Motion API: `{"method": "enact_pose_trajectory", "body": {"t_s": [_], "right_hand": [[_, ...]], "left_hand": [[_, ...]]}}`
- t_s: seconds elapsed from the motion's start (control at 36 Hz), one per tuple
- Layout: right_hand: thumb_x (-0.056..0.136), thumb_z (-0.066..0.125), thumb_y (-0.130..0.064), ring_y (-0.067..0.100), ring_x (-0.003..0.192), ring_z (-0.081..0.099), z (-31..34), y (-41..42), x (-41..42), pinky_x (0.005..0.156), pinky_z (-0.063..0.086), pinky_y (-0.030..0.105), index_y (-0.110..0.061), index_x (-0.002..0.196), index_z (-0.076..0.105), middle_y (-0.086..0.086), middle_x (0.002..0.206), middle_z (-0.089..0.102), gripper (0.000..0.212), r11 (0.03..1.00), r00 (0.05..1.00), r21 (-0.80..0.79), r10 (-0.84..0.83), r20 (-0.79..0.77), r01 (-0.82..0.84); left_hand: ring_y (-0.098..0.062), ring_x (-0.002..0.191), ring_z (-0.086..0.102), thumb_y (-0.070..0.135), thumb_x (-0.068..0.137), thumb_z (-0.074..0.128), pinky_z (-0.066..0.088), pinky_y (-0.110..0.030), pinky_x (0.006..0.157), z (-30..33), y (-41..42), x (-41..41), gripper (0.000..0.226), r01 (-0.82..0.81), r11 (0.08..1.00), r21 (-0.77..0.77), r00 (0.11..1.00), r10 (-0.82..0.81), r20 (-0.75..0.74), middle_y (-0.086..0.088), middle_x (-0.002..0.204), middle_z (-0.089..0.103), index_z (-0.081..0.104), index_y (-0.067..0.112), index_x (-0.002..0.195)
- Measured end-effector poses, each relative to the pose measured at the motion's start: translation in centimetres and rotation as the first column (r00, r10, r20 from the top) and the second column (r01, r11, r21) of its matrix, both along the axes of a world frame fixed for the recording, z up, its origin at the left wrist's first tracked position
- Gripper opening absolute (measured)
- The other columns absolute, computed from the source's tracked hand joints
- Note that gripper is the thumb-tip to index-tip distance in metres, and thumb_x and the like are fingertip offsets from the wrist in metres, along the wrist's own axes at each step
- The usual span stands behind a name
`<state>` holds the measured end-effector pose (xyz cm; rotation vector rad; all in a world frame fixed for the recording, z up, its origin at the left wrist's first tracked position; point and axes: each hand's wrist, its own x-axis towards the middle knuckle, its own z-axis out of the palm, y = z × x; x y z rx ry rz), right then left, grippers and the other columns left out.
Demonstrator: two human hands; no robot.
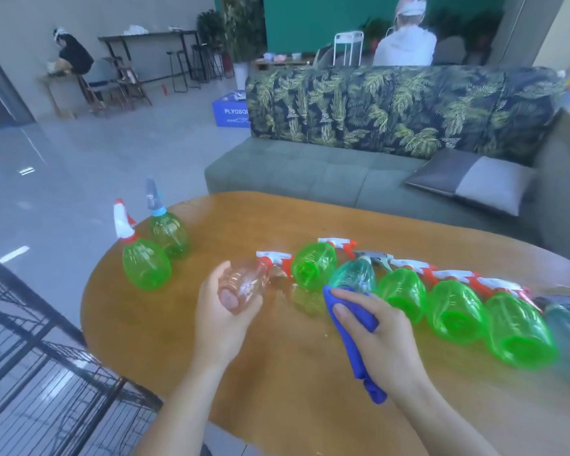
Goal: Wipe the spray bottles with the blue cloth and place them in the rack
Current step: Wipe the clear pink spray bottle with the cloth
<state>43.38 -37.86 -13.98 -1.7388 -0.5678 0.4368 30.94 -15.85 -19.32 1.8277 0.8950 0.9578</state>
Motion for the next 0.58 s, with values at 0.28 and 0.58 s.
{"method": "enact_pose_trajectory", "body": {"t_s": [0.28, 0.58], "right_hand": [[0.102, 0.065, -0.029, 0.016, 0.051, 0.058, 1.1, -0.4, -4.2, 0.047, 0.047, 0.028, -0.045, 0.108, 0.078, -0.005, 0.073, 0.071, 0.021, 0.992, 0.989, 0.084, 0.102, -0.108, -0.093], [0.109, 0.053, -0.024, 0.024, 0.049, 0.056, 3.8, -5.4, -6.1, 0.043, 0.044, 0.030, -0.038, 0.117, 0.072, 0.012, 0.072, 0.068, 0.025, 0.972, 0.990, 0.233, 0.007, -0.141, 0.026]], "left_hand": [[-0.005, 0.119, 0.067, 0.015, 0.084, 0.092, 0.053, -0.018, 0.101, 5.1, -8.8, -3.2, 0.073, -0.009, 0.974, -0.227, 0.931, 0.091, 0.352, 0.011, 0.136, 0.066, 0.056, 0.034, 0.145], [-0.010, 0.107, 0.073, 0.036, 0.075, 0.097, 0.059, -0.028, 0.089, 6.3, -14.5, -3.0, 0.075, 0.426, 0.815, -0.393, 0.857, -0.225, 0.463, 0.004, 0.120, 0.075, 0.054, 0.029, 0.137]]}}
